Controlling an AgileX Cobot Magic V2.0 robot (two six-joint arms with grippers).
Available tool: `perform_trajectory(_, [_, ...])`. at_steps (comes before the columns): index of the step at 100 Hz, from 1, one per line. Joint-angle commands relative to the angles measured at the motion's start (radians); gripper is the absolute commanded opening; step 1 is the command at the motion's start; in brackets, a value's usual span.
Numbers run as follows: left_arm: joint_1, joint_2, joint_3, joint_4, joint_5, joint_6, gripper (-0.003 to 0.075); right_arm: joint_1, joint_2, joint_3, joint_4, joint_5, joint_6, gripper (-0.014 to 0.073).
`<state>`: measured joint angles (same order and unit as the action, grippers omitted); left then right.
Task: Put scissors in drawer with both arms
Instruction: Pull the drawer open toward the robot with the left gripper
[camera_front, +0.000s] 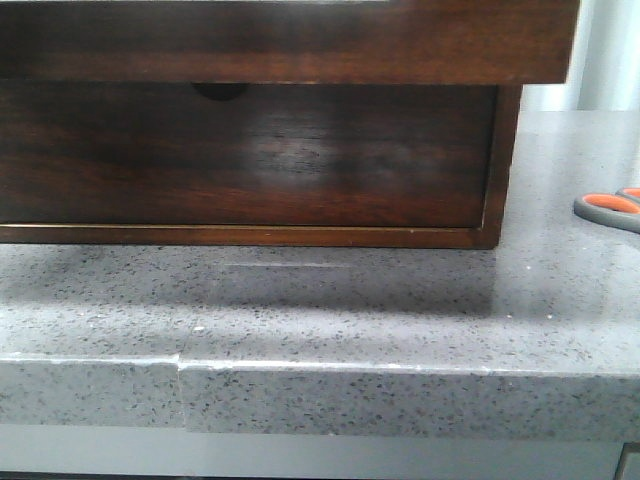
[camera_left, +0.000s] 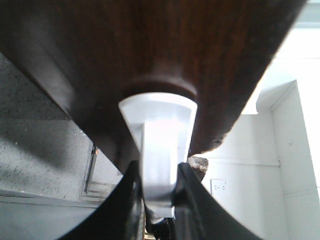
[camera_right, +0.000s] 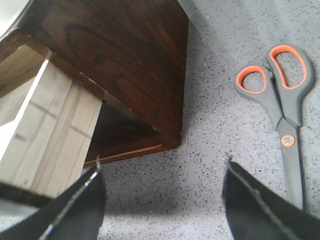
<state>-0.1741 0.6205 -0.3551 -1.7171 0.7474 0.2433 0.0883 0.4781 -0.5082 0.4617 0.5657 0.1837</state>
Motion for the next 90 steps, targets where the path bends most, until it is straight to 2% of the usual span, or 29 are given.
perform_trajectory(1, [-0.004, -0.043, -0.018, -0.012, 0.008, 0.031, -0.0020, -0.003, 0.012, -0.033, 0.014, -0.066, -0.005, 0.0445])
perform_trajectory(34, [-0.004, -0.076, -0.017, -0.014, 0.035, 0.026, -0.0002, -0.003, 0.012, -0.033, 0.014, -0.066, -0.005, 0.0445])
perform_trajectory(39, [-0.004, -0.076, -0.017, -0.014, 0.035, 0.024, 0.0045, -0.003, 0.012, -0.033, 0.014, -0.066, -0.005, 0.0445])
perform_trajectory(56, [-0.004, -0.076, -0.017, -0.014, 0.035, 0.016, 0.0316, -0.003, 0.012, -0.033, 0.014, -0.059, -0.005, 0.0445])
perform_trajectory(70, [-0.004, -0.076, -0.017, -0.013, 0.035, 0.016, 0.0504, -0.003, 0.012, -0.033, 0.014, -0.059, -0.005, 0.0445])
perform_trajectory(77, [-0.004, -0.076, -0.017, -0.013, 0.030, 0.016, 0.0554, -0.003, 0.012, -0.033, 0.014, -0.059, -0.005, 0.0445])
perform_trajectory(90, [-0.004, -0.096, -0.017, 0.033, -0.013, 0.020, 0.0562, -0.003, 0.012, -0.033, 0.014, -0.059, -0.005, 0.0445])
